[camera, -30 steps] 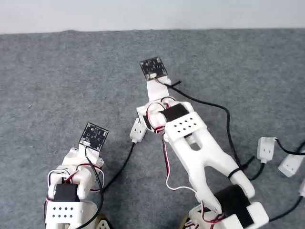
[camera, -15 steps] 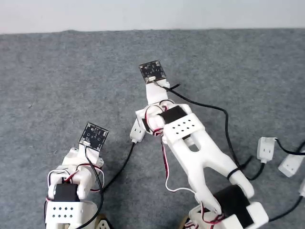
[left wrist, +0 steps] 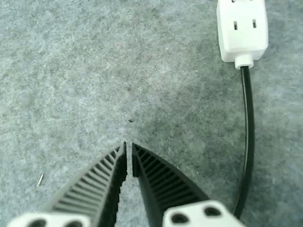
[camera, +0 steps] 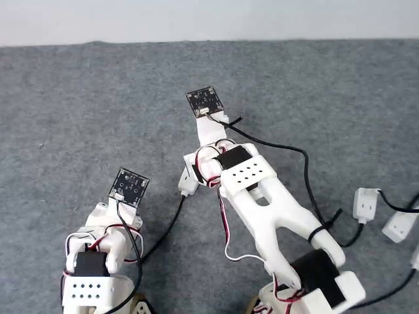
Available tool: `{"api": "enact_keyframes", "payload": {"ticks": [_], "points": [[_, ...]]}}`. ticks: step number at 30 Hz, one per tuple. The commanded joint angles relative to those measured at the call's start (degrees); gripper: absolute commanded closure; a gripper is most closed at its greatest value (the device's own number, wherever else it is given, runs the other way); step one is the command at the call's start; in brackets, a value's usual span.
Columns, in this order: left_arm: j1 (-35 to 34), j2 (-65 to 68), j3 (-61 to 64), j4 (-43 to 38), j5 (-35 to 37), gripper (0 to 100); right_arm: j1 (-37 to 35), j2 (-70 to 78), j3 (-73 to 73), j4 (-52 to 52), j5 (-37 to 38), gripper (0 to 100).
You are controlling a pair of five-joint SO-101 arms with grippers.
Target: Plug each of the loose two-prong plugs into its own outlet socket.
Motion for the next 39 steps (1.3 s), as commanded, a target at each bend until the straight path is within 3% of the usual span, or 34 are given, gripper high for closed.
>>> {"api": "enact_keyframes", "payload": {"ticks": [1,16,23,34,39], "points": [[-0.4,-0.5,-0.7,-1.0,-0.7,99,-0.2,-0.1,-1.0,-0.4,-0.4,99.0],[-0.4,-0.5,-0.7,-1.0,-0.7,99,-0.5,5.8,-5.4,2.4,0.0,99.1],[-0.4,-0.5,-0.7,-1.0,-0.7,99,-0.7,17.4,-13.6,6.2,3.7,99.0],[-0.4,-0.5,-0.7,-0.9,-0.7,99,-4.4,18.7,-13.1,6.8,7.5,98.6],[-0.4,-0.5,-0.7,-0.9,-0.7,99,-4.5,18.1,-14.3,8.3,3.4,87.7]]}}
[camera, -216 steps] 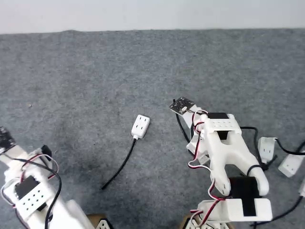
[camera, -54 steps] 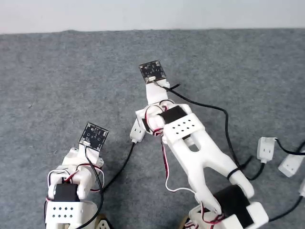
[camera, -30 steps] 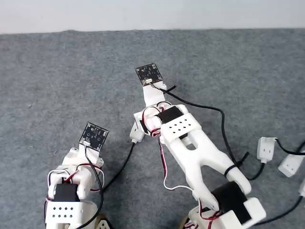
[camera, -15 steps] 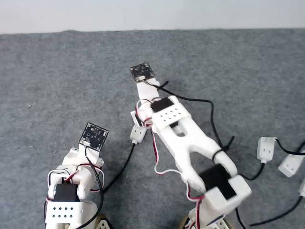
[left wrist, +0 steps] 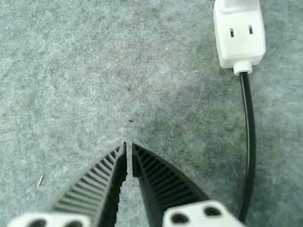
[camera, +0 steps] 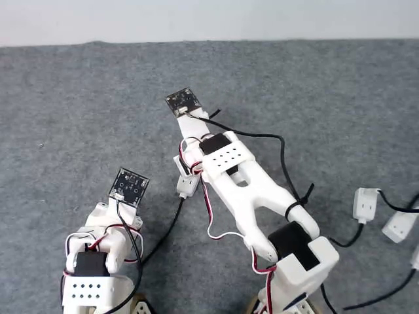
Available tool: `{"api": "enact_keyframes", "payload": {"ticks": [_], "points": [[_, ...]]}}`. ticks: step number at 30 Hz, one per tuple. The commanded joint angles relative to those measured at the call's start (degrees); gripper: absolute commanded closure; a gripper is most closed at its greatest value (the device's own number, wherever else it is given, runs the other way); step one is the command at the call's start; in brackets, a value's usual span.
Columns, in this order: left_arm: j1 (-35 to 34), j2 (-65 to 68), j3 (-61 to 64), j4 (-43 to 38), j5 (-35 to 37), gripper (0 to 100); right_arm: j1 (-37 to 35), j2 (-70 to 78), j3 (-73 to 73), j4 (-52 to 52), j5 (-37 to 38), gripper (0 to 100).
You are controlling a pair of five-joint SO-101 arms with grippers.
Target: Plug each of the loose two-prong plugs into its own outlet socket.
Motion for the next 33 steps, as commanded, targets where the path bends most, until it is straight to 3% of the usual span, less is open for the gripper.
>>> {"api": "enact_keyframes", "payload": {"ticks": [1,5,15,22,24,26,29,33], "points": [[-0.4,-0.5,-0.7,-0.9,-0.7,99,-2.8,1.1,-1.6,4.0,-4.9,84.2],[-0.3,-0.5,-0.7,-0.9,-0.7,99,-5.0,1.5,-5.7,9.5,-9.6,75.5],[-0.2,-0.5,-0.7,-1.0,-0.7,99,-8.7,1.7,-6.3,5.5,-20.6,75.4],[-0.2,-0.5,-0.7,-1.0,-0.7,99,-8.0,9.1,-7.4,1.5,-21.4,75.3],[-0.2,-0.5,-0.7,-1.0,-0.7,99,-7.4,11.0,-10.7,4.7,-21.4,75.8],[-0.3,-0.5,-0.7,-1.0,-0.7,99,-7.3,12.4,-14.0,8.7,-21.4,80.4],[-0.3,-0.5,-0.7,-0.9,-0.7,99,-5.8,12.4,-15.3,10.6,-19.4,99.1],[-0.3,-0.5,-0.7,-0.9,-0.7,99,-2.0,9.9,-15.4,14.2,-16.3,99.6]]}}
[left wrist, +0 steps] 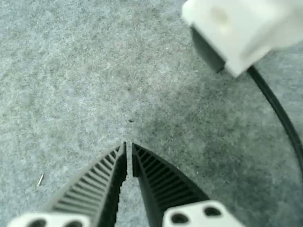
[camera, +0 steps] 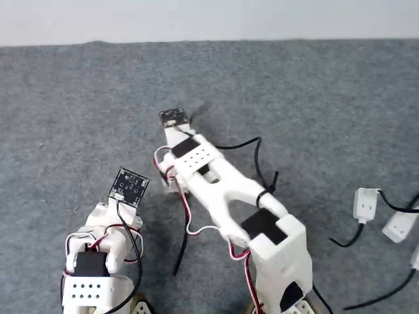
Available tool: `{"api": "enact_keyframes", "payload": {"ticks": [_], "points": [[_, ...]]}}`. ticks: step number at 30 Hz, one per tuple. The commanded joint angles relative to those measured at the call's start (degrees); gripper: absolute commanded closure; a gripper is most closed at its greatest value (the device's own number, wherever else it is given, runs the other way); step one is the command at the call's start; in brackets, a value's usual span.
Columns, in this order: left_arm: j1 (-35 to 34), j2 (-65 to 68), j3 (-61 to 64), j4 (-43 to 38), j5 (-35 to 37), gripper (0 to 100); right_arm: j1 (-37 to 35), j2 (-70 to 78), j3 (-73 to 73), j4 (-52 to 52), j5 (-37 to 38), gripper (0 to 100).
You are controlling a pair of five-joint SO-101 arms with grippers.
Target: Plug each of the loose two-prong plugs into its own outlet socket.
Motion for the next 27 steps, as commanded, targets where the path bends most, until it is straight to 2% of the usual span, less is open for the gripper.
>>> {"api": "enact_keyframes", "payload": {"ticks": [1,8,11,14,21,24,27], "points": [[-0.3,-0.5,-0.7,-0.9,-0.6,99,4.4,-4.4,-3.5,4.3,2.5,99.1],[-0.4,-0.5,-0.7,-1.0,-0.6,99,16.2,-17.1,-3.3,16.0,10.2,99.1],[-0.4,-0.5,-0.7,-1.0,-0.6,99,25.9,-22.7,-3.3,20.3,13.5,99.1],[-0.4,-0.5,-0.7,-1.1,-0.6,99,38.7,-26.2,-3.3,22.6,17.0,99.1],[-0.2,-0.5,-0.7,-1.1,-0.6,99,67.5,-23.9,-2.5,20.9,27.1,99.0],[-0.3,-0.5,-0.7,-1.1,-0.6,99,74.6,-20.4,-0.6,18.3,32.3,98.6],[-0.3,-0.5,-0.7,-1.1,-0.6,99,77.1,-16.7,-0.1,18.3,36.1,95.4]]}}
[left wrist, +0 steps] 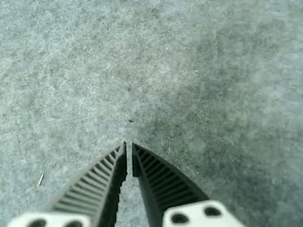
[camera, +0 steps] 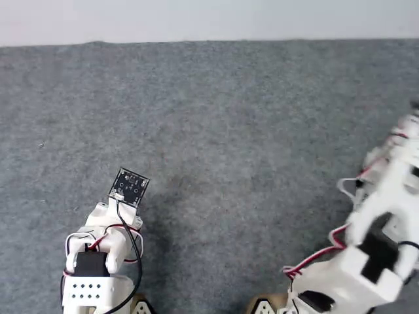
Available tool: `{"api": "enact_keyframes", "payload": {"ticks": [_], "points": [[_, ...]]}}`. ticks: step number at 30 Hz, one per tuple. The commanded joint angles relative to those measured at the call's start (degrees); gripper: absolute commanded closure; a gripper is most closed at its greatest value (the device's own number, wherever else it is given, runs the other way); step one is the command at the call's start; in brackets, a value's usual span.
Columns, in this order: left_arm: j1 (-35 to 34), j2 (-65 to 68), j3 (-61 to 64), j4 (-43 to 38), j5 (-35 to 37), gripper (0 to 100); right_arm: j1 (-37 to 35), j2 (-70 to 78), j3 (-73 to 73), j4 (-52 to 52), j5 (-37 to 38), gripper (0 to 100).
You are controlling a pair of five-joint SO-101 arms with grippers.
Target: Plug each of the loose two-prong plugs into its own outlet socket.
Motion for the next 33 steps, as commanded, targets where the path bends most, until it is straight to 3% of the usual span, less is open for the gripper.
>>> {"api": "enact_keyframes", "payload": {"ticks": [1,5,12,17,22,25,29,33], "points": [[-0.2,-0.5,-0.7,-1.1,-0.6,99,2.7,1.7,-0.3,-0.1,5.0,92.4],[-0.1,-0.5,-0.7,-0.9,-0.4,99,0.8,1.4,-2.8,3.9,6.5,83.7],[-0.4,-0.5,-0.7,-0.9,-0.3,99,-4.8,-11.0,-5.5,10.2,5.2,94.6],[-0.4,-0.5,-0.7,-0.9,-0.4,99,-6.0,-20.5,2.9,10.4,0.6,98.5],[-0.4,-0.5,-0.7,-0.8,-0.4,99,-5.4,-28.2,17.5,5.8,2.3,98.0],[-0.4,-0.5,-0.7,-0.8,-0.4,99,-2.6,-32.9,25.1,-0.3,3.2,98.3],[-0.4,-0.5,-0.6,-0.7,-0.4,99,8.1,-37.6,30.6,-10.4,3.6,98.0],[-0.4,-0.5,-0.6,-0.7,-0.4,99,14.3,-38.0,31.6,-12.7,6.9,93.2]]}}
